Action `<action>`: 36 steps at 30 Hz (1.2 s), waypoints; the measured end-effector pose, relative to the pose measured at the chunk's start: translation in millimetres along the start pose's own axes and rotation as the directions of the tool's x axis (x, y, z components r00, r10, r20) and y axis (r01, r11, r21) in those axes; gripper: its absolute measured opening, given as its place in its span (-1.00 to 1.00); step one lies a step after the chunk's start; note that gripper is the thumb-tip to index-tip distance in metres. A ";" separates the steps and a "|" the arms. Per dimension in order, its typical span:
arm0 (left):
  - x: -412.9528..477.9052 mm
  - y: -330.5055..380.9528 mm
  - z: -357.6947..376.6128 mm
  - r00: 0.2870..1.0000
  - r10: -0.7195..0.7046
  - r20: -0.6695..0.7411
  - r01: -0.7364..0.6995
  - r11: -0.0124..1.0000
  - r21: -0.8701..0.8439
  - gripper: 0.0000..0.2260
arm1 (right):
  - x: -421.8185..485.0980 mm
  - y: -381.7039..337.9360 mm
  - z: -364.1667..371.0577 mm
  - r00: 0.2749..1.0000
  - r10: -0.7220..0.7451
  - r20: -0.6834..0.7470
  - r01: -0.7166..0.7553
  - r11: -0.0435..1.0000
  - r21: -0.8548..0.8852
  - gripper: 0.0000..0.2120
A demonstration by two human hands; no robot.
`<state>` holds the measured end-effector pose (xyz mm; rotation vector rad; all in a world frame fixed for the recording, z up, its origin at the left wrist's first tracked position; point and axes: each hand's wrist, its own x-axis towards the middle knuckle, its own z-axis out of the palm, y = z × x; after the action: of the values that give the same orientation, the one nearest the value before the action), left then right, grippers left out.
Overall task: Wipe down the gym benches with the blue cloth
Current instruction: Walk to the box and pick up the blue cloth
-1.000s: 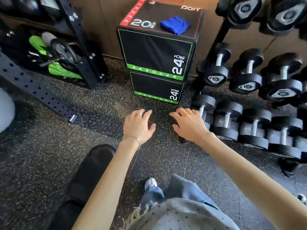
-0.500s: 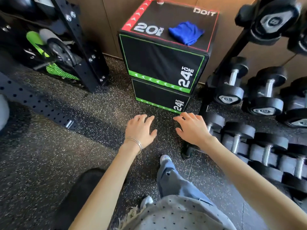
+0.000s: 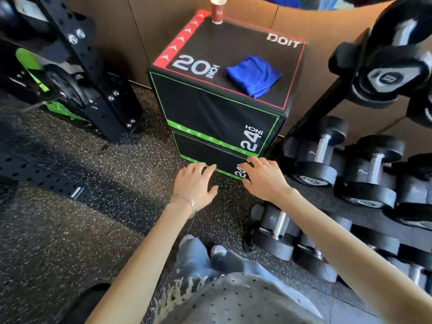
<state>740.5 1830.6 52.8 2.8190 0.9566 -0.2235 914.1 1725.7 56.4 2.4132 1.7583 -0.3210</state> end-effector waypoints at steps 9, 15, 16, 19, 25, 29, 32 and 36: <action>104.2 -26.8 -5.4 0.992 0.117 0.055 -0.118 0.993 0.016 -0.41 | 75.0 27.2 -1.1 0.992 0.115 0.059 -0.117 0.993 0.029 -0.50; 199.2 -63.1 -41.5 0.976 0.218 0.024 -0.219 0.975 0.043 -0.41 | 144.6 41.8 -31.2 0.973 0.229 0.026 -0.230 0.971 0.068 -0.54; 213.0 -69.2 -47.9 0.972 0.234 0.009 -0.234 0.971 0.052 -0.41 | 156.3 43.6 -36.0 0.970 0.243 0.013 -0.243 0.967 0.069 -0.53; 250.7 -88.7 -63.2 0.960 0.280 0.007 -0.279 0.957 0.077 -0.41 | 191.8 47.1 -52.3 0.957 0.292 -0.003 -0.290 0.953 0.083 -0.51; 292.5 -116.8 -66.2 0.945 0.320 0.061 -0.325 0.941 0.091 -0.41 | 240.8 44.4 -56.6 0.935 0.353 -0.022 -0.349 0.930 0.113 -0.51; 310.5 -127.9 -60.5 0.943 0.321 0.085 -0.328 0.942 0.077 -0.42 | 262.7 47.9 -53.5 0.933 0.358 -0.026 -0.351 0.925 0.142 -0.51; 327.6 -133.4 -58.3 0.946 0.314 0.084 -0.319 0.946 0.058 -0.41 | 282.3 57.9 -55.1 0.931 0.362 -0.041 -0.352 0.923 0.157 -0.51; 353.3 -131.4 -58.2 0.951 0.293 0.097 -0.298 0.954 0.038 -0.41 | 311.2 78.2 -58.5 0.927 0.367 -0.078 -0.347 0.918 0.194 -0.51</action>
<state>942.5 2153.4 29.2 2.9222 0.5059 -0.3375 1085.5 2002.3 33.6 2.8657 1.3313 -0.3118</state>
